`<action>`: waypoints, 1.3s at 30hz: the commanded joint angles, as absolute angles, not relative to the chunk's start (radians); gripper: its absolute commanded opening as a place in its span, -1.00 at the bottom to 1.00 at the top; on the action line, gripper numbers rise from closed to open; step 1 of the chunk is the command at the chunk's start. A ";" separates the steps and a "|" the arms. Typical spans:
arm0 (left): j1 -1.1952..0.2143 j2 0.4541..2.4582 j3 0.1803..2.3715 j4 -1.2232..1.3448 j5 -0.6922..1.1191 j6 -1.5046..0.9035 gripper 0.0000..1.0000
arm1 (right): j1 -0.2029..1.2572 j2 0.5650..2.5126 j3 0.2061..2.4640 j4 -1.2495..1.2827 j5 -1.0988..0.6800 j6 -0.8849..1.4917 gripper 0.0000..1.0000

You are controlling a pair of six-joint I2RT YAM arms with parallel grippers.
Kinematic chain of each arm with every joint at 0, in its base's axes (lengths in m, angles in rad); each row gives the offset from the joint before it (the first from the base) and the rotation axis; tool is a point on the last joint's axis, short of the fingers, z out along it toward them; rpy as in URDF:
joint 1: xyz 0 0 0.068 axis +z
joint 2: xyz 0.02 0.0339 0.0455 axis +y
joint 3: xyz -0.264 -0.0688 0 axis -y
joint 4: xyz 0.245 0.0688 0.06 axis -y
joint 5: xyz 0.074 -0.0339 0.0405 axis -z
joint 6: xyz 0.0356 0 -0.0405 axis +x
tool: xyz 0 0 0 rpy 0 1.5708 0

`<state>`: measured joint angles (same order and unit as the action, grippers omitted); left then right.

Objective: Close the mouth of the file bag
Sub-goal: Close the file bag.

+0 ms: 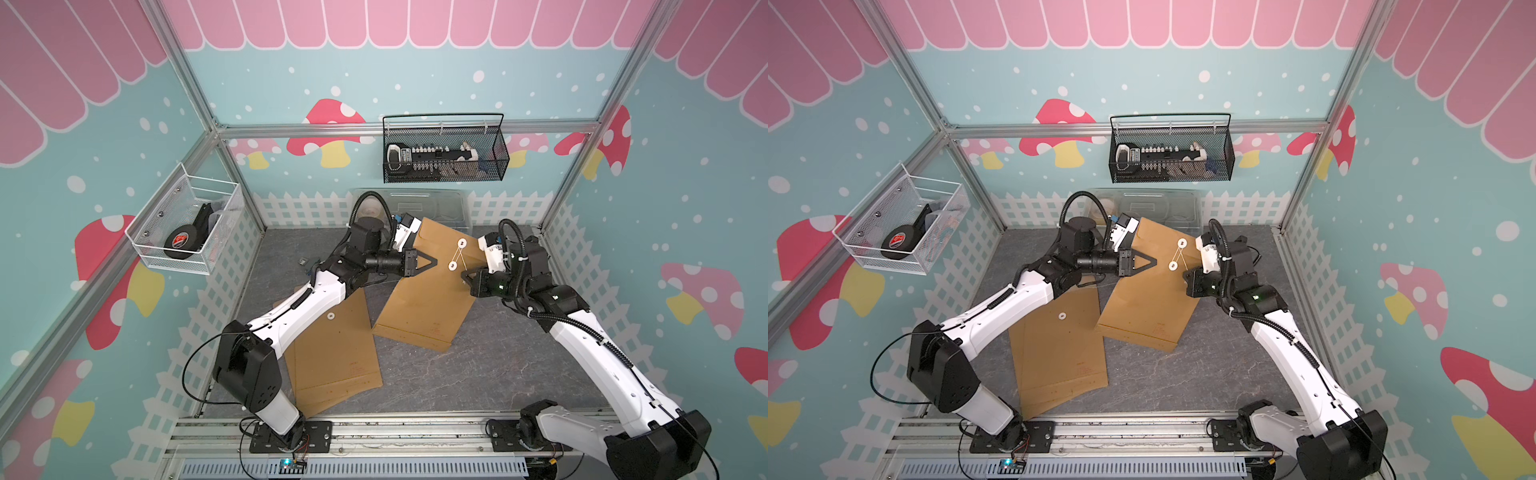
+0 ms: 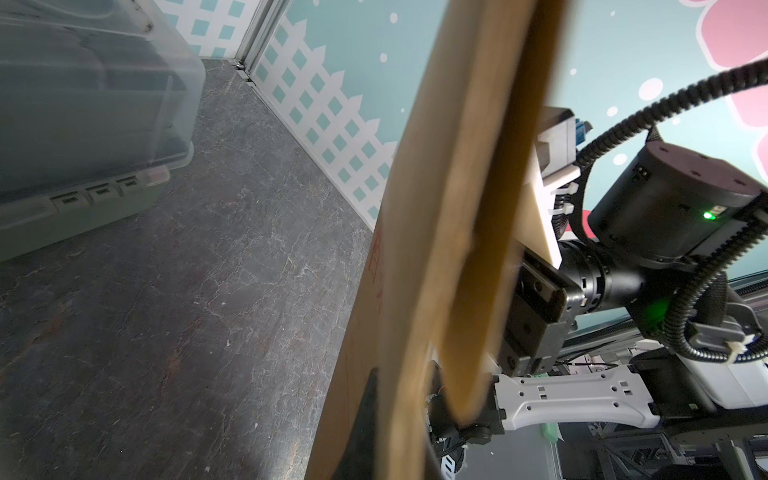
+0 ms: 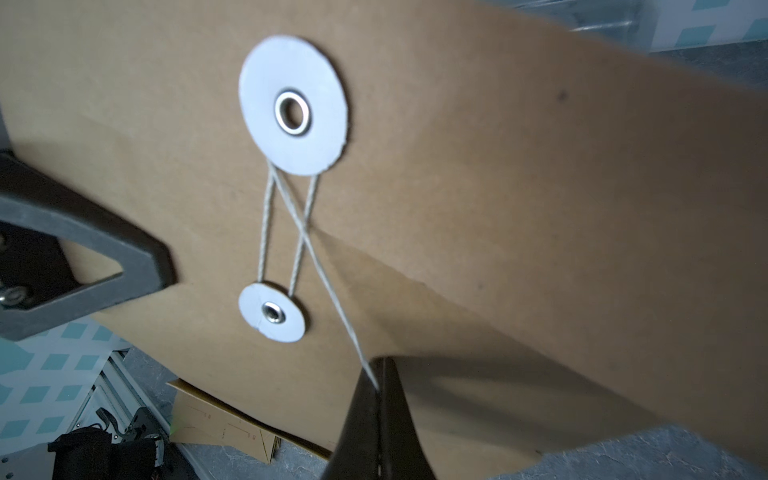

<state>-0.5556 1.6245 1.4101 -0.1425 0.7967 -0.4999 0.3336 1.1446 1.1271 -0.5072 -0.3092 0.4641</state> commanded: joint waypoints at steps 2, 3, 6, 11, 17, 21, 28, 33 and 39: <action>-0.544 1.585 1.447 -0.146 0.812 -0.474 -1.00 | 0.328 1.134 1.215 -0.623 -0.273 0.432 -1.00; -0.545 1.585 1.448 -0.146 0.815 -0.474 -1.00 | 0.328 1.136 1.231 -0.647 -0.264 0.422 -1.00; -0.544 1.584 1.447 -0.146 0.816 -0.471 -1.00 | 0.328 1.150 1.287 -0.716 -0.234 0.389 -1.00; -0.544 1.578 1.439 -0.146 0.818 -0.468 -1.00 | 0.327 1.199 1.389 -0.814 -0.198 0.339 -1.00; -0.549 1.567 1.430 -0.146 0.840 -0.455 -1.00 | 0.308 1.265 1.475 -0.899 -0.157 0.295 -1.00; -0.563 1.564 1.429 -0.147 0.854 -0.445 -1.00 | 0.289 1.301 1.510 -0.929 -0.148 0.287 -1.00; -0.587 1.570 1.440 -0.208 0.872 -0.388 -1.00 | 0.253 1.337 1.578 -0.964 -0.163 0.287 -1.00; -0.589 1.575 1.446 -0.237 0.863 -0.357 -1.00 | 0.237 1.363 1.618 -1.000 -0.175 0.282 -1.00; -0.607 1.596 1.469 -0.280 0.837 -0.312 -1.00 | 0.236 1.403 1.688 -1.040 -0.211 0.284 -1.00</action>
